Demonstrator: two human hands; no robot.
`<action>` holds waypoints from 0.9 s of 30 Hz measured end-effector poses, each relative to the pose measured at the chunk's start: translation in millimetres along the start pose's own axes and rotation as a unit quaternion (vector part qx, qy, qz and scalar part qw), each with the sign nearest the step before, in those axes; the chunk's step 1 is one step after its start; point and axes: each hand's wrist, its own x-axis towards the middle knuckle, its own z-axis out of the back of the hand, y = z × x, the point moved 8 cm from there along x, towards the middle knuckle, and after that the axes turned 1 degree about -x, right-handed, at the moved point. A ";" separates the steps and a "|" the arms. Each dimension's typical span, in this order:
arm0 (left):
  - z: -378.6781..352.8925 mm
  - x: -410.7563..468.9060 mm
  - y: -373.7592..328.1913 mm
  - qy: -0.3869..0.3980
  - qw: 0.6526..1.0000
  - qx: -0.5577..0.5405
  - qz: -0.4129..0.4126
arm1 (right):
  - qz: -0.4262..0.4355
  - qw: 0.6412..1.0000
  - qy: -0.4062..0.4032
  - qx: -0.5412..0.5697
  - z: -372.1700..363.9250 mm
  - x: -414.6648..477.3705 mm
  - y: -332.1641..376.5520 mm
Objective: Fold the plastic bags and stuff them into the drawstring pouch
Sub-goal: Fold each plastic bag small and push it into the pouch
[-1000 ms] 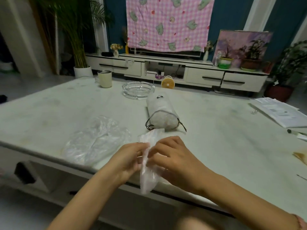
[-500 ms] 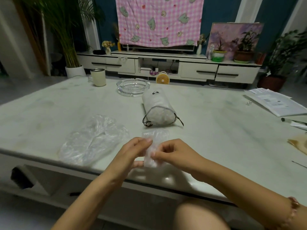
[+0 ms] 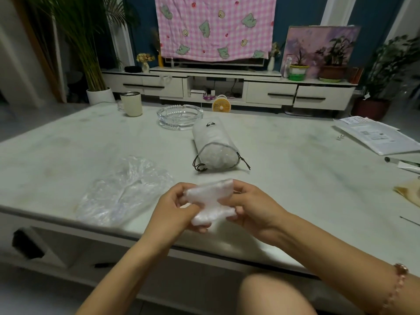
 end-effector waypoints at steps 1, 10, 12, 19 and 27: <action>0.0 -0.5 -1.4 -0.009 1.000 -0.006 -0.005 | -0.004 1.000 -0.007 0.014 1.2 1.2 -0.3; 0.3 -0.1 -8.7 -0.018 0.997 0.017 -0.076 | -0.050 0.995 0.063 -0.054 1.6 -0.3 0.6; -2.6 -0.9 -11.6 -0.008 0.995 0.039 -0.097 | -0.085 0.980 0.135 -0.122 -8.5 -5.1 -9.9; 0.5 3.3 -1.6 0.037 0.999 -0.021 -0.030 | -0.056 0.986 0.078 -0.135 0.4 -2.7 -8.1; 2.2 0.8 -1.5 0.017 0.987 0.147 -0.067 | 0.006 0.951 0.040 -0.308 1.6 -0.8 0.2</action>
